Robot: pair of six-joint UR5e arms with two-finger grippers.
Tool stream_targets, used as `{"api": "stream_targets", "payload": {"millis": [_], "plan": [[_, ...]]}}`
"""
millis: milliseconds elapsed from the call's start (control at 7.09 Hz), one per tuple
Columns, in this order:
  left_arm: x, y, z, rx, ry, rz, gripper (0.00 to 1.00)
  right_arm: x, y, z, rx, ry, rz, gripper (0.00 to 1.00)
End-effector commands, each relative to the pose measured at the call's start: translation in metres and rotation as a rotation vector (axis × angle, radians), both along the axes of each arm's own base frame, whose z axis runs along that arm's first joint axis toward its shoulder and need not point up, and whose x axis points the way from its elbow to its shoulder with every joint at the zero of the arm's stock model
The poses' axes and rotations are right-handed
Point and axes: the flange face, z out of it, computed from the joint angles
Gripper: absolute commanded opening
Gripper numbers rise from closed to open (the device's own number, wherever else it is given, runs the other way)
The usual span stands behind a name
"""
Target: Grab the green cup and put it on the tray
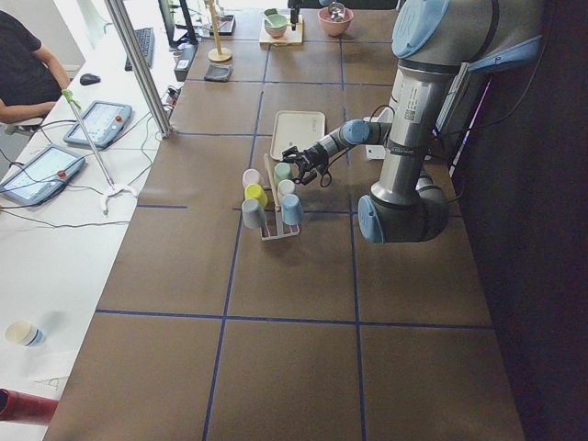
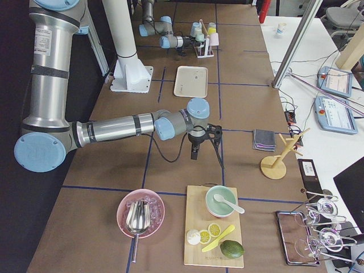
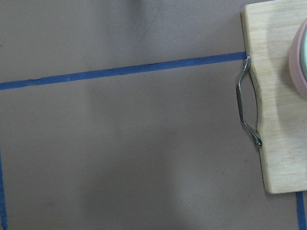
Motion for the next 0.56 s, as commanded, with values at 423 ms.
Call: {"api": "stream_targets", "payload": {"millis": [423], "plan": [[-0.0034, -0.0005, -0.0028, 0.002, 0.003, 0.000, 0.61, -0.0003, 0.0000, 0.0016, -0.006, 0.000, 0.000, 1.00]]}}
